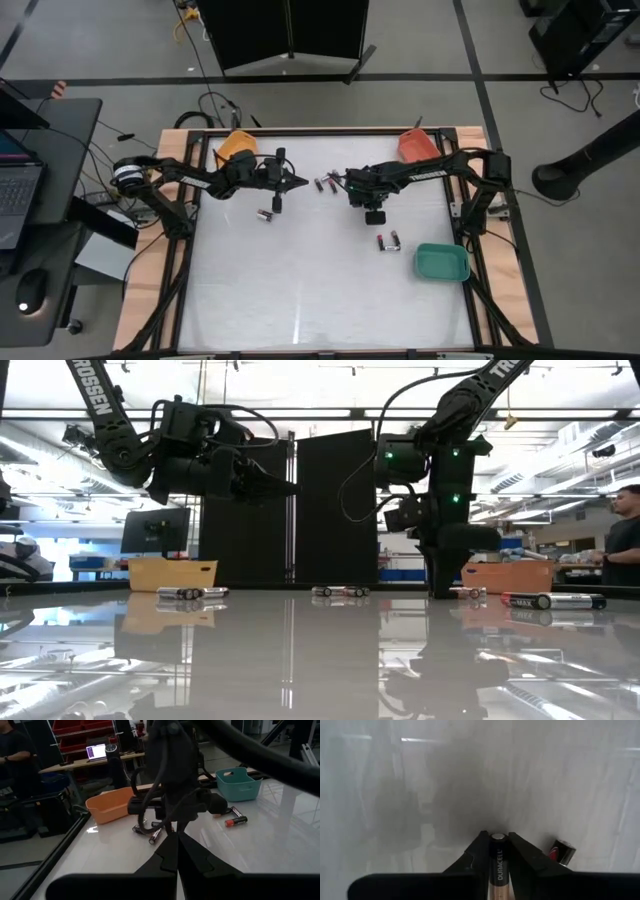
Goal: Sort batteries
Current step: Put the brown battery into the green bin
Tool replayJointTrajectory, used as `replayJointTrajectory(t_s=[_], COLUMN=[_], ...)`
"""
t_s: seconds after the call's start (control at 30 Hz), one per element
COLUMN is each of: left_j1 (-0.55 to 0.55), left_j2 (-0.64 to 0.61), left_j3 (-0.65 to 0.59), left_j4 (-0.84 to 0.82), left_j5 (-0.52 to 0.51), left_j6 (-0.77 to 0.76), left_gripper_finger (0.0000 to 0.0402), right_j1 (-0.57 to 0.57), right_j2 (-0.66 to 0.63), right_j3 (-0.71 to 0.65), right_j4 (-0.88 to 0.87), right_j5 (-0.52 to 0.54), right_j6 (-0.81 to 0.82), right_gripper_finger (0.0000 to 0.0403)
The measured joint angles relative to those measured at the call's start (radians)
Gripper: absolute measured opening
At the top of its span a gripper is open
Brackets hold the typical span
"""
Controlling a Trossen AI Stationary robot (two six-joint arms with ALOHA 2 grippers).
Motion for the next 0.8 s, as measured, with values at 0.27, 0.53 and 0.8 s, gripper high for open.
replayJointTrajectory(t_s=[0.27, 0.53, 0.8], left_j1=[0.000, 0.000, 0.000], left_j2=[0.000, 0.000, 0.000], left_j3=[0.000, 0.000, 0.000], left_j4=[0.001, 0.000, 0.000], left_j5=[-0.005, -0.021, -0.021], left_j6=[-0.003, -0.003, -0.009], left_gripper_finger=[0.0012, 0.0012, 0.0012], right_j1=[0.105, 0.304, 0.538], right_j2=[-0.034, -0.089, -0.162], right_j3=[0.149, 0.264, 0.267], right_j4=[-0.147, -0.359, -0.555], right_j5=[-0.058, -0.080, -0.091], right_j6=[0.134, 0.507, 1.061], right_gripper_finger=[0.0054, 0.0054, 0.0054])
